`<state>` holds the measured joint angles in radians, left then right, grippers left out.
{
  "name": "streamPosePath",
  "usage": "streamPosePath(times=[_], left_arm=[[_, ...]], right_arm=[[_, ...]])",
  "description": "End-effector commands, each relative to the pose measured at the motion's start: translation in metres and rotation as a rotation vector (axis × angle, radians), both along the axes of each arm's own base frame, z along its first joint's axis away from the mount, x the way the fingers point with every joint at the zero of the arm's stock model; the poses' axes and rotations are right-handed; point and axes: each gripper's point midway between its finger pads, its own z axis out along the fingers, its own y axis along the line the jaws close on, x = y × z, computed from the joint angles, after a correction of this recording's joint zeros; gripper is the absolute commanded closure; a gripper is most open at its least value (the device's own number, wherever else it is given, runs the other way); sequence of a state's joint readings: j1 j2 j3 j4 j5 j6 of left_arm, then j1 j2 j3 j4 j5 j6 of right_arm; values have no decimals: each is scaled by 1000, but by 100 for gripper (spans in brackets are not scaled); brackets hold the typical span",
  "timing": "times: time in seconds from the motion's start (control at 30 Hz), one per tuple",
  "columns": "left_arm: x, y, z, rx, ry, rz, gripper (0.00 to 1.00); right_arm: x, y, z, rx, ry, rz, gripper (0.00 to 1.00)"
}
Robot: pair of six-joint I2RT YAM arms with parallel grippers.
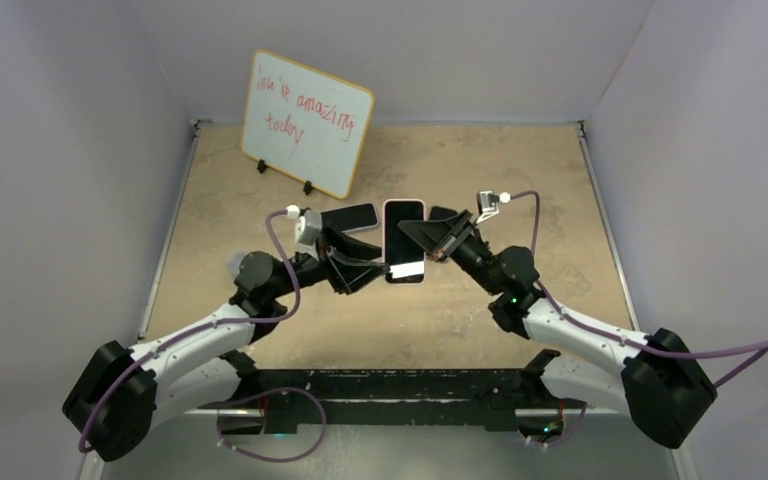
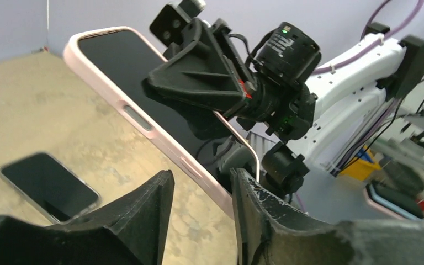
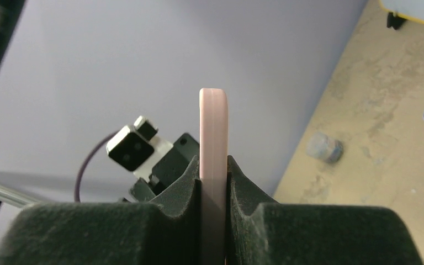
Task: Take the phone out of the phone case
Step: Remove the phone case from the phone.
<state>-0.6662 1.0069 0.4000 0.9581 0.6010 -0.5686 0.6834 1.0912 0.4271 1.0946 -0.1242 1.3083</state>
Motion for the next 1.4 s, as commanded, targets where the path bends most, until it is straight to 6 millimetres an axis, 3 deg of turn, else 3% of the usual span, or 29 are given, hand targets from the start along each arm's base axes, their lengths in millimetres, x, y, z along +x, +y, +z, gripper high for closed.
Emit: streamPosePath(times=[0.0,0.27,0.47,0.9,1.37], left_arm=[[2,4,-7,-60,195,23,52],[-16,9,-19,-145,331,-58,47],[-29,12,-19,-174,336,-112,46],[-29,4,-15,-170,303,-159,59],[-34,2,1,-207,269,-199,61]], right_arm=[[-6,-2,28,-32,-112,-43,100],[-5,-5,29,-8,-107,-51,100],[-6,-9,34,8,-115,-60,100],[-10,-4,35,65,-102,-9,100],[-12,-5,35,79,-106,0,100]])
